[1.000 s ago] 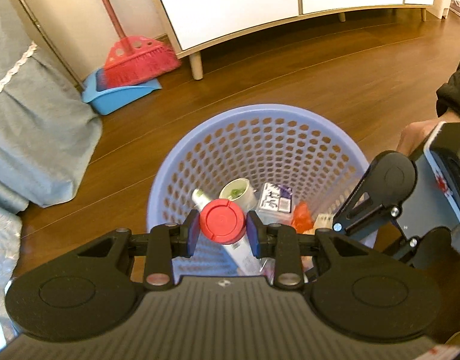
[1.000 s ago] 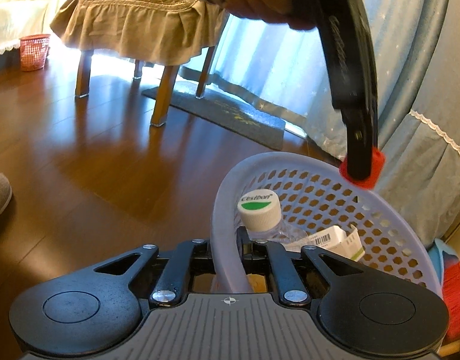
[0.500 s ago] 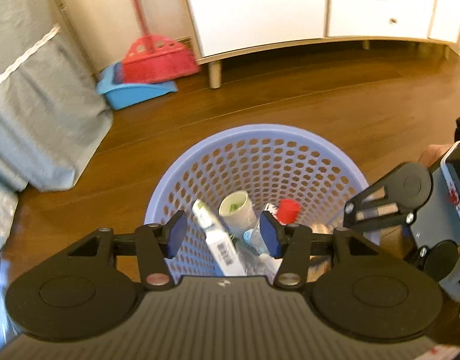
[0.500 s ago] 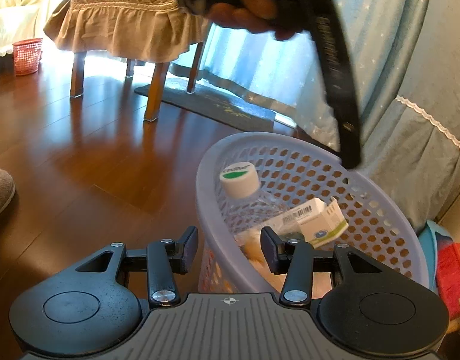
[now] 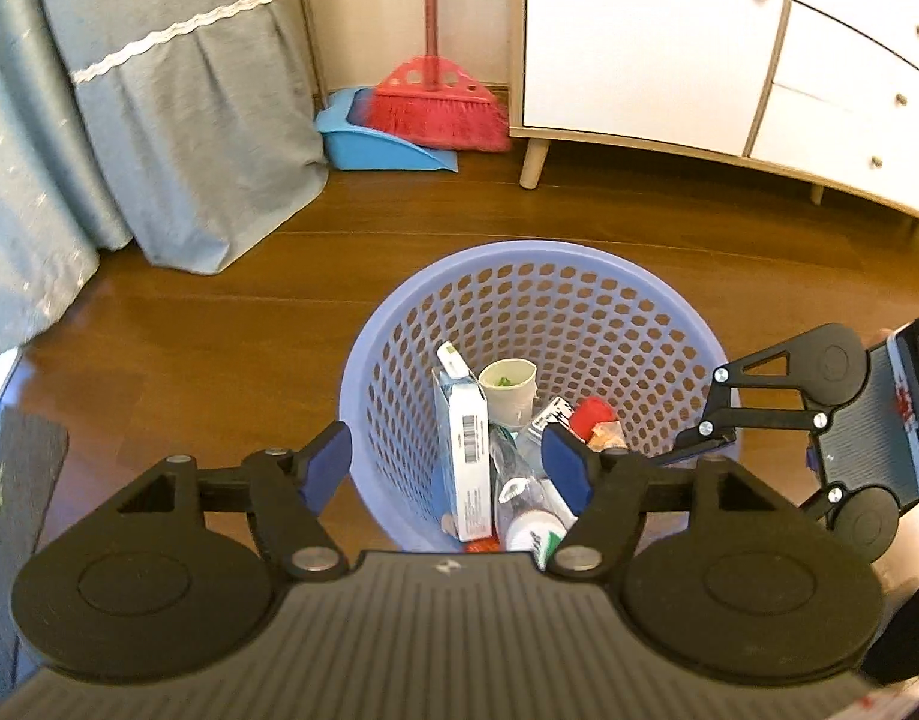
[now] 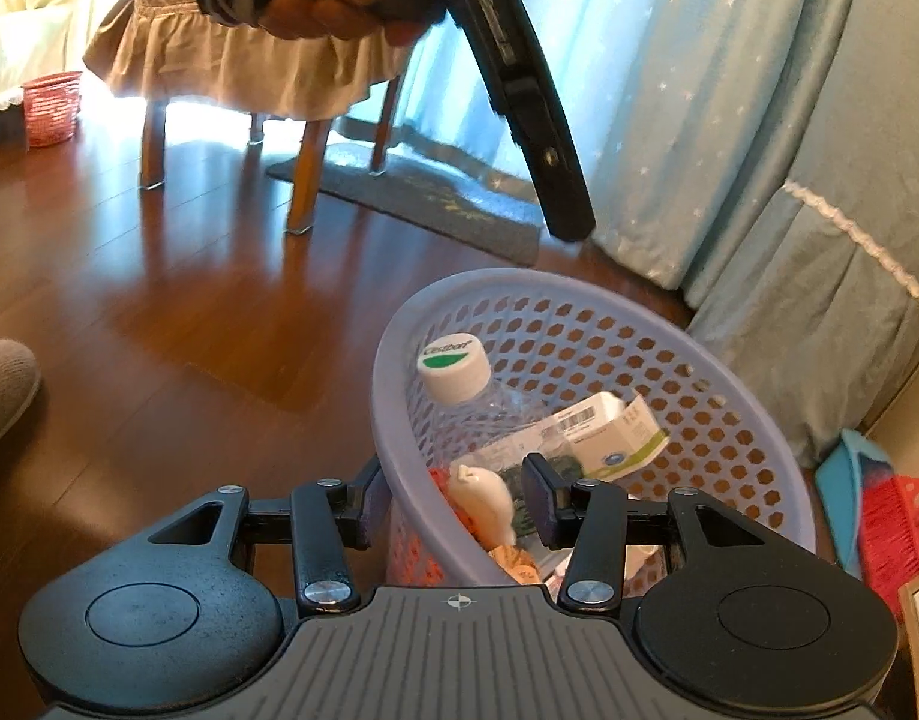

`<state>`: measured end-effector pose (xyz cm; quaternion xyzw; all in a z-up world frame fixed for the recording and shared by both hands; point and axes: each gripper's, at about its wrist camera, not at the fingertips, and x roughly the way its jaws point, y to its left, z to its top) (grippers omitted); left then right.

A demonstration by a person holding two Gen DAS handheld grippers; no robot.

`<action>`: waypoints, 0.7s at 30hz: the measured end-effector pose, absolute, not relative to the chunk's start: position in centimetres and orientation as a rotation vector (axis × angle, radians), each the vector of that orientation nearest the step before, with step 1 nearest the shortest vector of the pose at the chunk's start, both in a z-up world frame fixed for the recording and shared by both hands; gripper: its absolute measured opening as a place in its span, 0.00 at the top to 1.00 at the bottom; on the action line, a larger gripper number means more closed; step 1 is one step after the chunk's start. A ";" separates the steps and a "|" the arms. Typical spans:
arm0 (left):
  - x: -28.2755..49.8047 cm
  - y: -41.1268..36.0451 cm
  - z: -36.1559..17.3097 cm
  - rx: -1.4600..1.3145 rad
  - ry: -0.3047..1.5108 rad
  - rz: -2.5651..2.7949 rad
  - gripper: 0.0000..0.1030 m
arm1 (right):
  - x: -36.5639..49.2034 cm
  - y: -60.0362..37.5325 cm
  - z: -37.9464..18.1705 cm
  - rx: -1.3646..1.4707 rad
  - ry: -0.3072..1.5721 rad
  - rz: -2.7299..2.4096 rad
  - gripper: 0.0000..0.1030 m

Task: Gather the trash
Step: 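Open the left tool to drop the red cap into the wastebasket, then lower the wastebasket to the floor with the right tool and release it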

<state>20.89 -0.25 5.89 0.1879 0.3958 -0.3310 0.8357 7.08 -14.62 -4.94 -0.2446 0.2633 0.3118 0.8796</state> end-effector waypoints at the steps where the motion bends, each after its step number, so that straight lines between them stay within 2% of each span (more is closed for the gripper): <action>1: 20.6 0.0 6.1 0.389 0.840 -0.694 0.34 | 7.0 -14.7 -4.7 -0.506 0.555 0.660 0.57; 21: 15.7 4.6 10.1 0.285 0.816 -0.555 0.17 | 9.1 -14.6 2.4 -0.518 0.502 0.624 0.57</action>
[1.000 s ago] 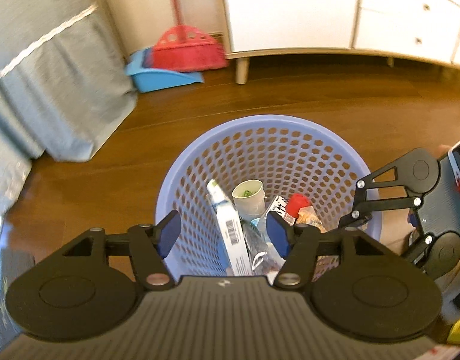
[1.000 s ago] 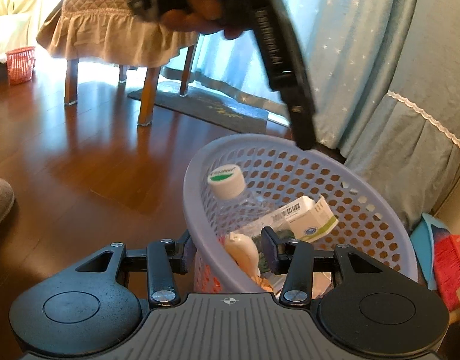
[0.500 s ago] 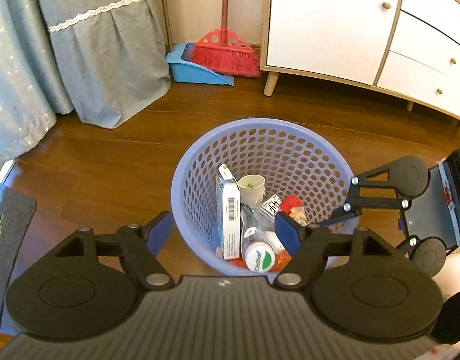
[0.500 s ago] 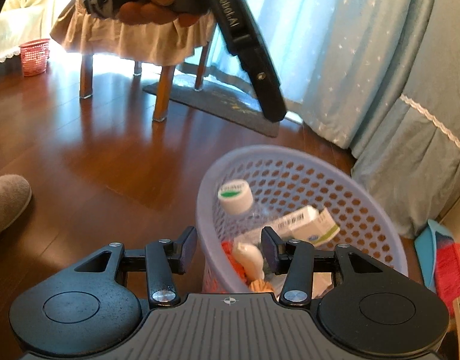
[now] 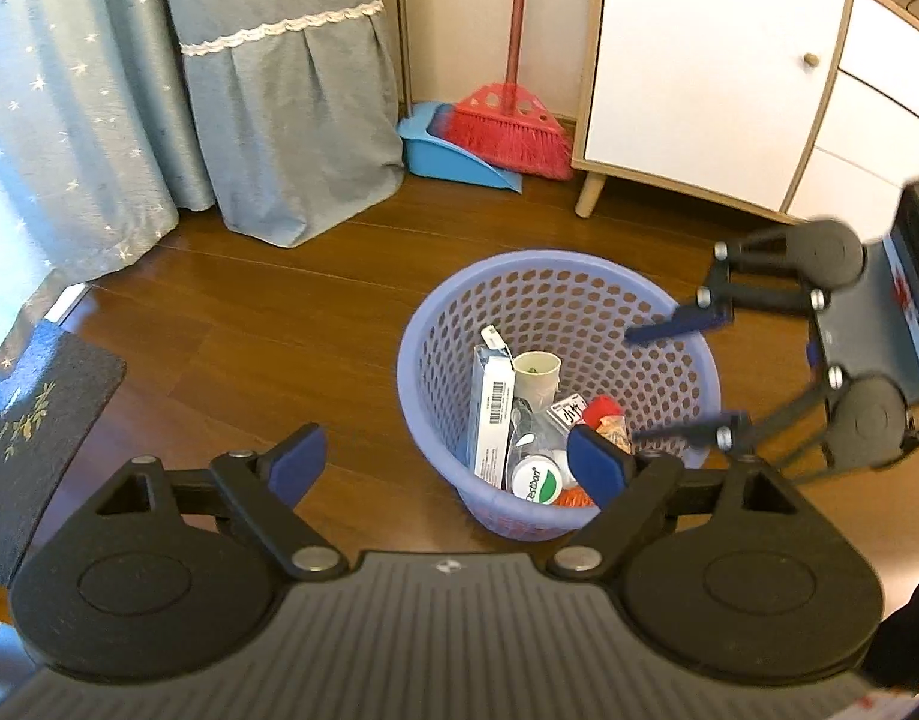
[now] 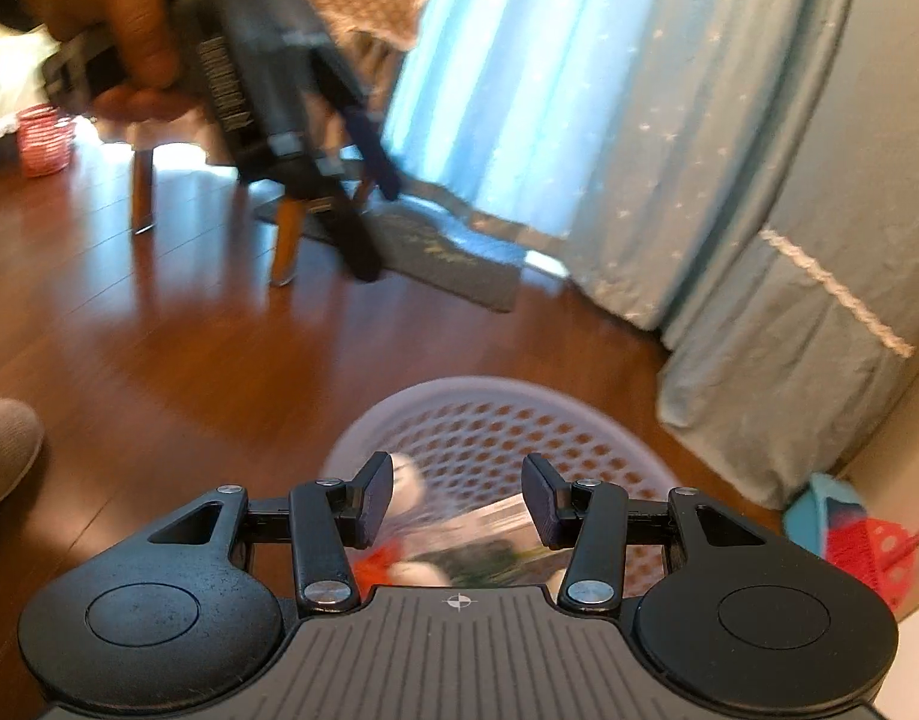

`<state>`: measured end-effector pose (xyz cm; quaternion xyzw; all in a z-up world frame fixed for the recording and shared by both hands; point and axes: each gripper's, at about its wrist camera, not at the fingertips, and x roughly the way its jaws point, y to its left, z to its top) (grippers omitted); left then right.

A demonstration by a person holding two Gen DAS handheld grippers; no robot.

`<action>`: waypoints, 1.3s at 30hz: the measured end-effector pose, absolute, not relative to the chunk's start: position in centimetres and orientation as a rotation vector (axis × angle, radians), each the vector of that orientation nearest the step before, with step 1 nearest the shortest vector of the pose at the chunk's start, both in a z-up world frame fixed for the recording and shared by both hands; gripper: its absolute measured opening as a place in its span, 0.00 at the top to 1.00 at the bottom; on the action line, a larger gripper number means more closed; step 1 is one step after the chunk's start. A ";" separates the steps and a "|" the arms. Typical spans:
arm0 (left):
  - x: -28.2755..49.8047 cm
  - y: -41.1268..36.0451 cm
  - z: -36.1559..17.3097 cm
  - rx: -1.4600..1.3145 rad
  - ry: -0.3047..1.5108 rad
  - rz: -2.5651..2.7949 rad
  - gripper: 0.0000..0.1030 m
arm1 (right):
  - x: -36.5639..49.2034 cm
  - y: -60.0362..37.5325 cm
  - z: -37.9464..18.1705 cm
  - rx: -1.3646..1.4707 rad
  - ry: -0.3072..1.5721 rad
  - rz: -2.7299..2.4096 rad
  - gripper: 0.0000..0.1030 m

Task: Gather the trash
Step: 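Lower the wastebasket to the floor with the right tool and release it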

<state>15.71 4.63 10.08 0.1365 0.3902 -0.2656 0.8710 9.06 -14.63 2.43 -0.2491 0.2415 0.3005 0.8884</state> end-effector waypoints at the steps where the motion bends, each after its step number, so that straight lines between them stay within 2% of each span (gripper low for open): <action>1: 15.5 4.7 10.3 0.283 0.810 -0.555 0.16 | 9.4 -14.8 3.1 -0.528 0.495 0.615 0.57; 10: 14.5 5.3 11.1 0.261 0.776 -0.553 0.10 | 10.7 -15.9 7.7 -0.629 0.505 0.624 0.57; 19: 14.1 4.9 10.8 0.222 0.761 -0.547 0.04 | 9.3 -16.6 8.5 -0.677 0.563 0.587 0.57; 28: 13.3 5.1 8.8 0.151 0.862 -0.513 0.02 | 7.3 -17.4 8.6 -0.416 0.720 0.420 0.57; 39: 10.2 5.6 10.9 0.087 0.874 -0.392 0.01 | 5.3 -18.7 10.7 -0.088 0.880 0.236 0.57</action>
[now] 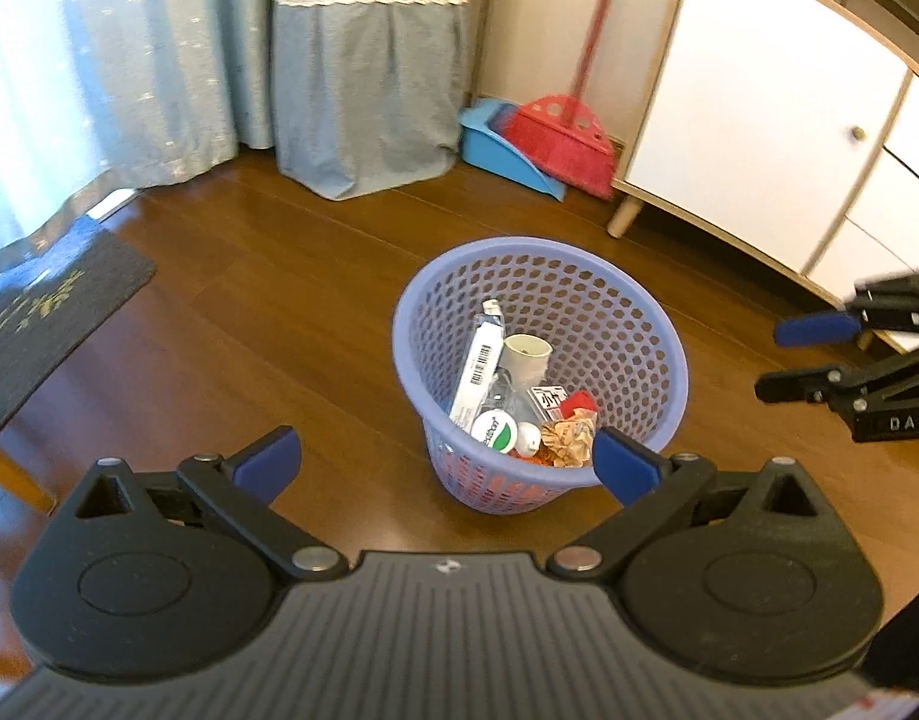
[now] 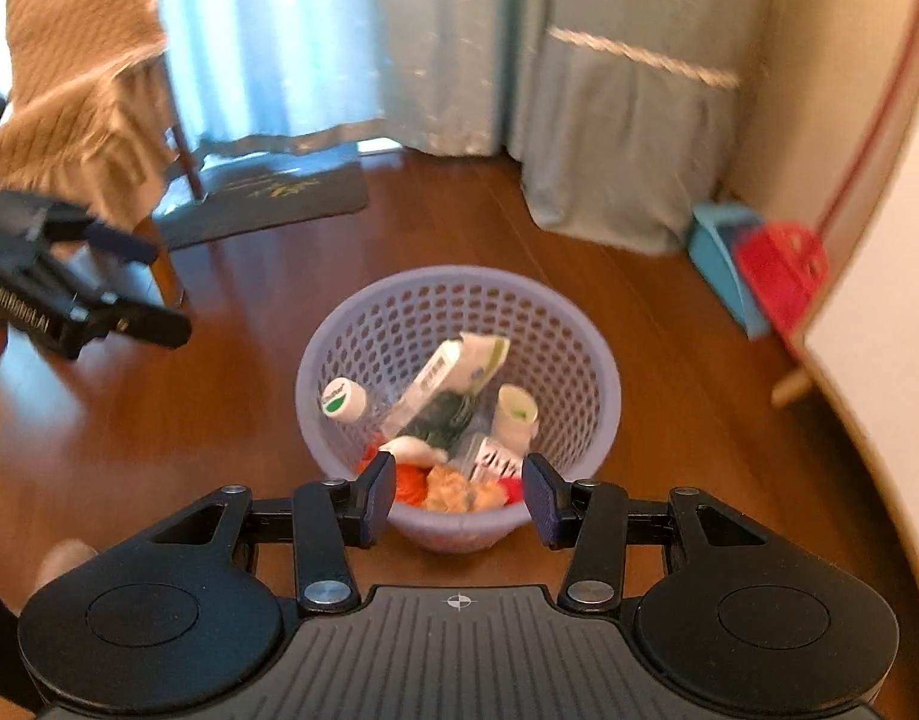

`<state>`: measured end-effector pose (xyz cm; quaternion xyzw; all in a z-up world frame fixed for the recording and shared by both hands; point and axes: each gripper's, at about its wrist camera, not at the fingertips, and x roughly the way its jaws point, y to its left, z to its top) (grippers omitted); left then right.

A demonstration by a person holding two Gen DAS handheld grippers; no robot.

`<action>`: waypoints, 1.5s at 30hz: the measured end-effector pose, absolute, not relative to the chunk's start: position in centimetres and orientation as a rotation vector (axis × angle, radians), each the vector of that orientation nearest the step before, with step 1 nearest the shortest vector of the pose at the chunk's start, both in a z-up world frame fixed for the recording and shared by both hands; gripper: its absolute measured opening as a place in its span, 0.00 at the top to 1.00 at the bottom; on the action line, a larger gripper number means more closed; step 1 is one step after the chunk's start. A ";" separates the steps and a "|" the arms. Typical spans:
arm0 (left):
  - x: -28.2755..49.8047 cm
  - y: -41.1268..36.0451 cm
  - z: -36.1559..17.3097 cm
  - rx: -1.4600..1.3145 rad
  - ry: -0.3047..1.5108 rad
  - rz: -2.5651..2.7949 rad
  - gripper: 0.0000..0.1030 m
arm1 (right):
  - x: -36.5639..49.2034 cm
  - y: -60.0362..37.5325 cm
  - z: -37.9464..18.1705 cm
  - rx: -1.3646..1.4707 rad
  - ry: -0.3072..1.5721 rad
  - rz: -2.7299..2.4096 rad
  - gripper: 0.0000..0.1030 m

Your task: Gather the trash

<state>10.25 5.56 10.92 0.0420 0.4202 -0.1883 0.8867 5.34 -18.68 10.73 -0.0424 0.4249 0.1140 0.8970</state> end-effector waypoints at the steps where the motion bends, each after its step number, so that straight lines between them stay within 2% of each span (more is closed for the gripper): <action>1: 10.0 5.6 11.0 0.085 0.879 -0.380 0.01 | 5.1 -18.8 10.9 -0.056 0.888 0.227 0.57; 8: 8.2 5.3 11.0 0.063 0.921 -0.342 0.01 | 3.8 -18.5 11.1 0.039 0.916 0.165 0.57; 12: 7.2 5.5 10.5 0.028 0.955 -0.322 0.01 | 3.3 -17.7 10.7 0.039 0.936 0.132 0.46; 15: 6.5 5.7 10.2 0.009 0.978 -0.312 0.01 | 3.3 -17.4 10.4 0.080 0.958 0.137 0.45; 29: 3.6 8.3 8.7 -0.090 1.037 -0.233 0.02 | 3.7 -16.1 9.8 0.088 0.980 0.085 0.44; 45: 2.1 7.0 8.5 -0.067 1.018 -0.142 0.02 | 1.0 -15.8 8.0 0.076 1.031 0.051 0.44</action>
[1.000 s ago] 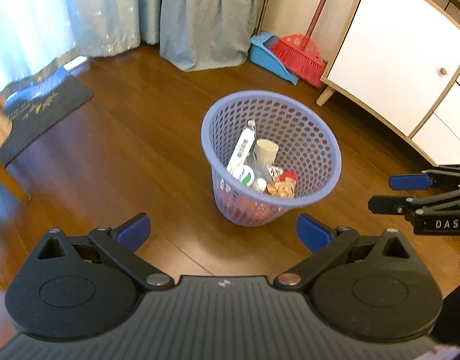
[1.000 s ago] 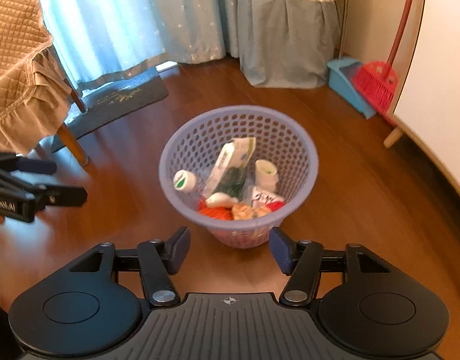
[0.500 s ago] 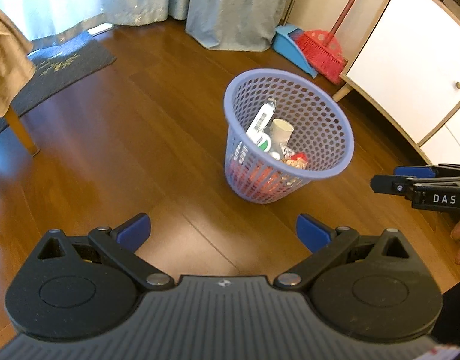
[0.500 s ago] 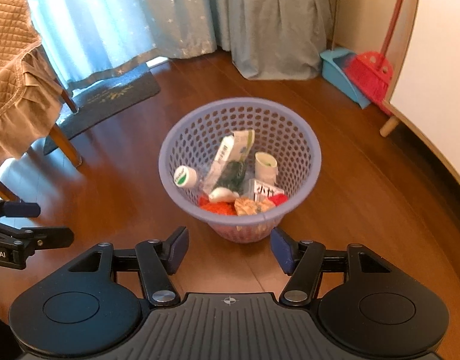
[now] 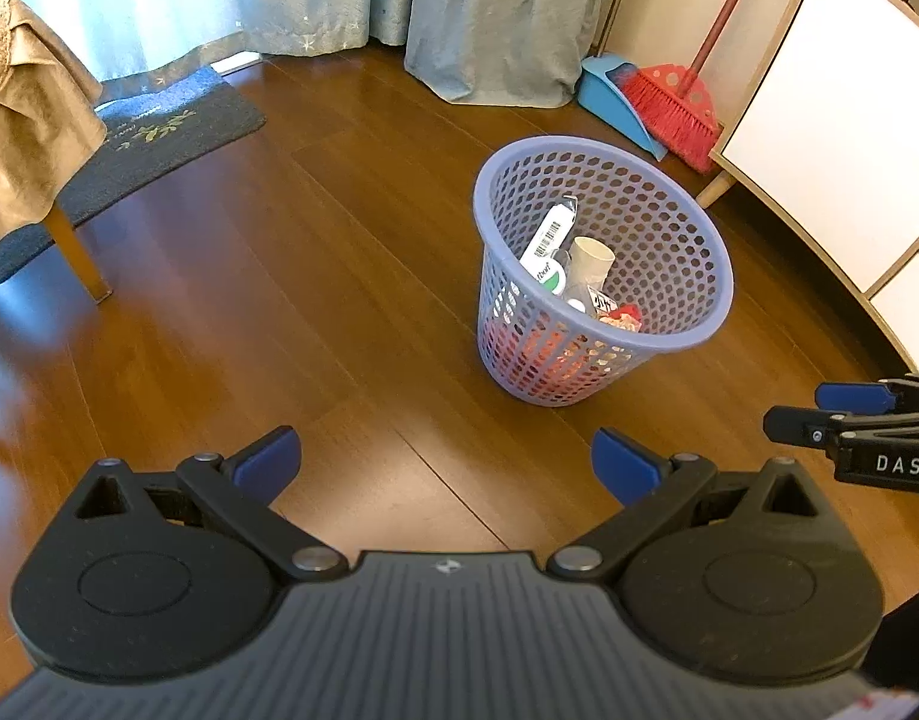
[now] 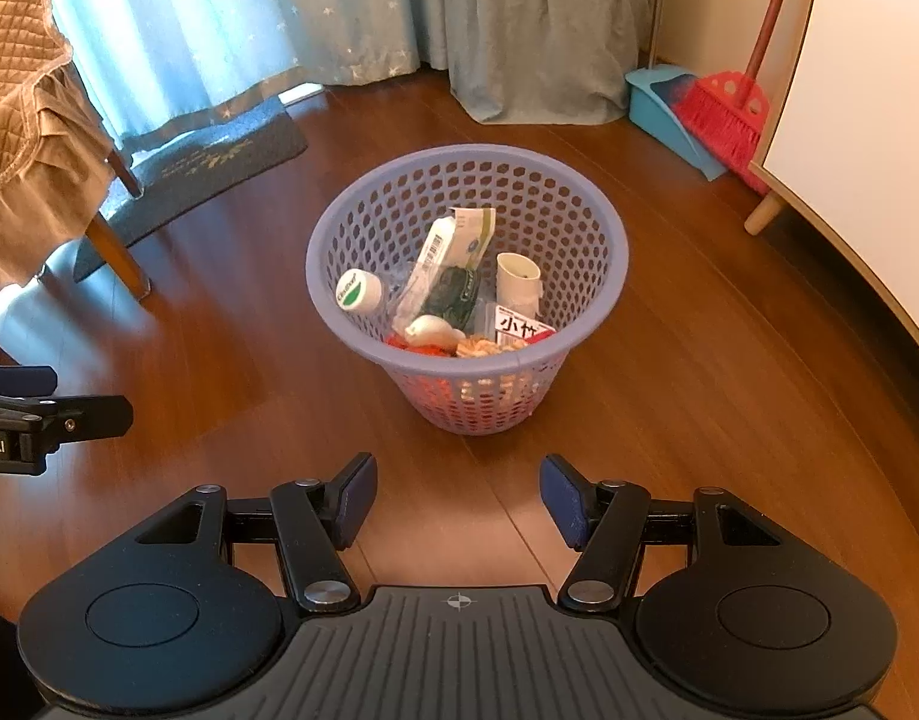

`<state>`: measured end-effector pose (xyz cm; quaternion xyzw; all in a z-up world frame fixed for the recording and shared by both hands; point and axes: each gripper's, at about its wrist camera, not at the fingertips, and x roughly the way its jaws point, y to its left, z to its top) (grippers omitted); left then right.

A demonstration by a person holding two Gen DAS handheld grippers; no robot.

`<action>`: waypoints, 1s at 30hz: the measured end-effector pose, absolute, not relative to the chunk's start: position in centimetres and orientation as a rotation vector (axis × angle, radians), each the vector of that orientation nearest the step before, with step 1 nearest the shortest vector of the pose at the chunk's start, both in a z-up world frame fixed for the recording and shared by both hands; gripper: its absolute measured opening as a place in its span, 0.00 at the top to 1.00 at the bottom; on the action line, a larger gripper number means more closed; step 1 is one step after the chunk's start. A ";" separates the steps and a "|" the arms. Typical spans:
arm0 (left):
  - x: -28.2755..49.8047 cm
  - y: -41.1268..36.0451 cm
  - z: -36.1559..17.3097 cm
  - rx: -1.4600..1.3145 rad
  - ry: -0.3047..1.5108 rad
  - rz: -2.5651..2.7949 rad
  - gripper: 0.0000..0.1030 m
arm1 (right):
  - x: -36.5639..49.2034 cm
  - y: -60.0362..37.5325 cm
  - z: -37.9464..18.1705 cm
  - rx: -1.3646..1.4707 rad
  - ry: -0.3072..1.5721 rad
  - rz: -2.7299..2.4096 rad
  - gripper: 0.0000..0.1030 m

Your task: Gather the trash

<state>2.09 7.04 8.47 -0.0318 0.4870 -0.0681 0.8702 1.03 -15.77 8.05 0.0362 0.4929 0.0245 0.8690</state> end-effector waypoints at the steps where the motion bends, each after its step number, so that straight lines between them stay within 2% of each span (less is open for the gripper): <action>1: 2.0 6.9 8.4 -0.064 1.018 -0.142 0.02 | 1.1 -15.7 8.0 0.074 1.033 0.050 0.44; 30: 1.4 5.1 7.3 -0.013 1.025 -0.158 0.01 | 0.9 -15.6 7.7 0.075 1.054 0.059 0.44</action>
